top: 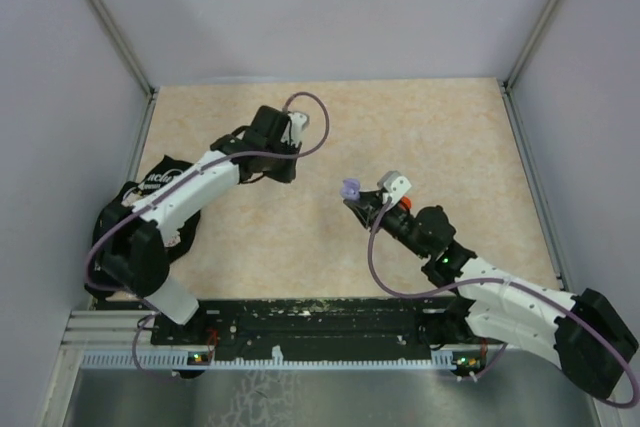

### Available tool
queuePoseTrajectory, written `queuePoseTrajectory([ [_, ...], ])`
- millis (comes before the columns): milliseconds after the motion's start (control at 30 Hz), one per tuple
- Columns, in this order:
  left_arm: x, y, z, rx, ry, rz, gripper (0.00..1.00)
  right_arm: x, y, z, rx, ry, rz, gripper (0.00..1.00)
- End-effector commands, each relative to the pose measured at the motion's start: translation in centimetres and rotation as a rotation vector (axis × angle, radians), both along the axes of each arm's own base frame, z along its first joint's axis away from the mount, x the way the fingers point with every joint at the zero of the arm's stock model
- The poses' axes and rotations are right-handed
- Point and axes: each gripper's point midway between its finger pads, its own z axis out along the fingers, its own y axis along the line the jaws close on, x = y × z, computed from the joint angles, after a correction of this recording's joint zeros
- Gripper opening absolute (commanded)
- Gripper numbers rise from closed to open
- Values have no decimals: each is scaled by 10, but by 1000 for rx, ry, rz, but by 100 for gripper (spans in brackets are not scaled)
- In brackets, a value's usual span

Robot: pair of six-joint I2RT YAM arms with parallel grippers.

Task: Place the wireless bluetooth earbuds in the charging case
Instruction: Pick up the earbud from the center of the board, then place the earbud in the charging case.

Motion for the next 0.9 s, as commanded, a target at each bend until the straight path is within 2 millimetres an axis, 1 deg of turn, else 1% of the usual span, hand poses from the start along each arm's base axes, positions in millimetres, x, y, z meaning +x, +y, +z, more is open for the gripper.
queuePoseTrajectory([
  [0,-1,-18,66,-196,-168,-37,16,4,12,67,132,-155,40,0],
  [100,-7,-26,108,-323,-274,-73,16,4,19,78,164,-172,72,0],
  [200,-17,-30,144,-427,-368,-115,16,3,27,90,196,-191,107,0],
  [333,-32,-37,179,-534,-423,-177,15,5,33,103,217,-212,121,0],
  [467,-51,-48,212,-682,-471,-249,15,5,39,113,242,-227,148,0],
  [533,-61,-52,223,-751,-489,-290,15,4,43,118,264,-229,165,0],
  [633,-73,-59,235,-819,-502,-360,15,2,46,126,297,-235,176,0],
  [800,-96,-64,256,-923,-548,-470,15,-1,49,135,338,-238,195,0],
  [867,-101,-66,259,-946,-554,-498,14,-3,49,139,357,-241,201,0],
])
